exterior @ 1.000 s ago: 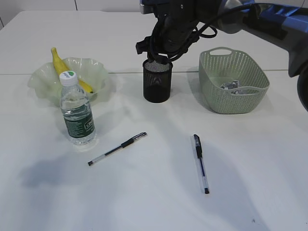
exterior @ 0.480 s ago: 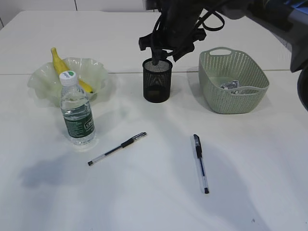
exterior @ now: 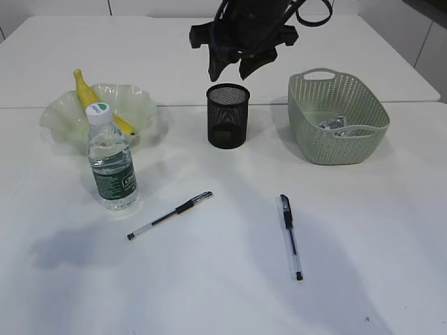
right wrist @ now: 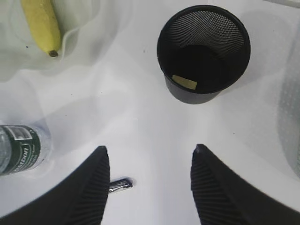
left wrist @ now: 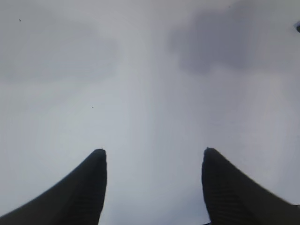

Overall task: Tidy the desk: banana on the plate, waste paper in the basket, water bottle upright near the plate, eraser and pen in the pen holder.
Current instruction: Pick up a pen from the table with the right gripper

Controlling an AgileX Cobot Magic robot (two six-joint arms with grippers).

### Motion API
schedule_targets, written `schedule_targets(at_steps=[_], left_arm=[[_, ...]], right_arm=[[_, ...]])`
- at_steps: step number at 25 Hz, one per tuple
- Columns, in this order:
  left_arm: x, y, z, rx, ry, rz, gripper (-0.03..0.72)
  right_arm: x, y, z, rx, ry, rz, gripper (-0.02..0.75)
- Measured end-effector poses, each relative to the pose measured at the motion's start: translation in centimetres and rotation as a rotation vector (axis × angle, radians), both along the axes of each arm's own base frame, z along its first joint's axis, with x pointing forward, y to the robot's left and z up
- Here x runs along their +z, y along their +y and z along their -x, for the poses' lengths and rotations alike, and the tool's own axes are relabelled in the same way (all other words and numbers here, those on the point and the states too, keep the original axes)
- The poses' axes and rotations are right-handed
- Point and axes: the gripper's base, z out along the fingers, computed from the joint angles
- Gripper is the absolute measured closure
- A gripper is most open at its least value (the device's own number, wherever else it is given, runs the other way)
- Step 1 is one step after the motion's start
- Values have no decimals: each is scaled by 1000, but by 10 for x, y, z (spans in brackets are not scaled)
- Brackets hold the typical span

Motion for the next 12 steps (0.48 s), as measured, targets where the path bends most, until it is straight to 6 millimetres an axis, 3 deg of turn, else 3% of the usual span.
schedule_targets(at_steps=[6,12], left_arm=[[0,0,0,-6,-1,-1,240],[0,0,0,-6,-1,-1,241]], right_arm=[[13,10,30,45,11,50,328],[-16,-5,64,56,172,146,334]])
